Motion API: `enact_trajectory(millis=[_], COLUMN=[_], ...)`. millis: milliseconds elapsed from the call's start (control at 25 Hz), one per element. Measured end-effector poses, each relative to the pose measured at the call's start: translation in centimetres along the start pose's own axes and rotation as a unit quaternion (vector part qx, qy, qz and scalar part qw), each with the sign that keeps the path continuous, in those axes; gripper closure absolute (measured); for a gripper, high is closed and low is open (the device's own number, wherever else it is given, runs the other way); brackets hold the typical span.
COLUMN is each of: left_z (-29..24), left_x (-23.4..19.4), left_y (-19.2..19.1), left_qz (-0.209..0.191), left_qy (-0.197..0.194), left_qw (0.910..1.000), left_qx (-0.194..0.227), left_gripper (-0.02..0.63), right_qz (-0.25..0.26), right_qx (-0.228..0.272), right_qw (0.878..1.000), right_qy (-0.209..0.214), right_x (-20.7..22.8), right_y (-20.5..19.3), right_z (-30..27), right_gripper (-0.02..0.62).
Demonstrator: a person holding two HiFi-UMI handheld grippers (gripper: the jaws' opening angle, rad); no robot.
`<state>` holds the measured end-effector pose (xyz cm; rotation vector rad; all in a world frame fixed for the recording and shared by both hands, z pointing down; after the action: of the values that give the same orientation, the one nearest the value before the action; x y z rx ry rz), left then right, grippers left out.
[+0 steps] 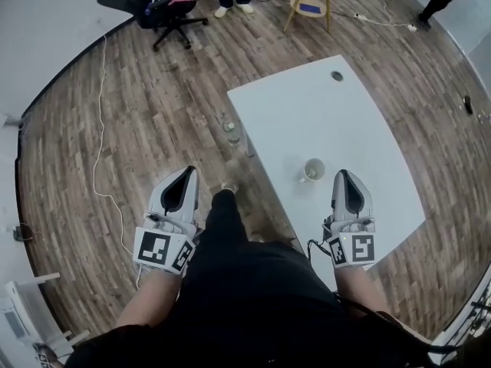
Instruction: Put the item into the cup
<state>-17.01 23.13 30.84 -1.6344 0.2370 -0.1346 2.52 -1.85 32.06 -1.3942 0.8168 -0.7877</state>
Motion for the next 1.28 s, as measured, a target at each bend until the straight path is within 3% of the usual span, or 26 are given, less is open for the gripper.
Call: enact_trajectory(millis=[160,240,360,560,840,1040,1280], left_z=[-4.2,-6.9,-10.9,-17.0,-24.8,-29.2,-31.7], left_x=[-1.3,-1.7,-2.8,-2.3,0.5,3.2,5.7], left_y=[0.2,0.0,-0.2,0.9,2.7,3.2,1.8], left_qz=[-0.012,-0.019,-0.024,-0.027,-0.051,-0.055,-0.044], left_qy=[-0.046,-0.089,-0.159,-0.243,-0.383,-0.477,-0.558], left_qw=[0.9989,0.9959,0.987,0.9696,0.9224,0.8771,0.8288], left_qx=[0.004,0.002,-0.003,-0.001,0.0,0.003,-0.013], left_gripper=[0.607,0.607,0.607,0.607,0.607,0.607,0.607], right_qz=[0.025,0.048,0.063,0.053,0.052,0.092,0.075], right_qx=[0.0,0.003,0.004,-0.019,-0.03,-0.045,-0.052], right_qw=[0.999,0.995,0.987,0.971,0.927,0.887,0.836], right_qy=[-0.042,-0.082,-0.147,-0.233,-0.371,-0.45,-0.542], right_x=[1.4,2.1,2.8,4.7,6.8,6.2,5.4], right_y=[-0.4,-0.4,-0.4,-0.8,0.6,1.3,1.7], right_z=[-1.2,-0.9,0.2,1.0,3.0,4.2,6.5], right_gripper=[0.594,0.594,0.594,0.594,0.594,0.594,0.594])
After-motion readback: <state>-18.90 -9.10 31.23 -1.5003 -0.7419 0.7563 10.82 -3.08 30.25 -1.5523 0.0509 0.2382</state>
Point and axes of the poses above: the fingertips, and each gripper's own axes: z backward along the fingers, x to its right, y out of its top, the point moved 2 cm from there along z, backward along the fingers, and after that the axes turned 11 degrees about -y, right-handed, at the moved point
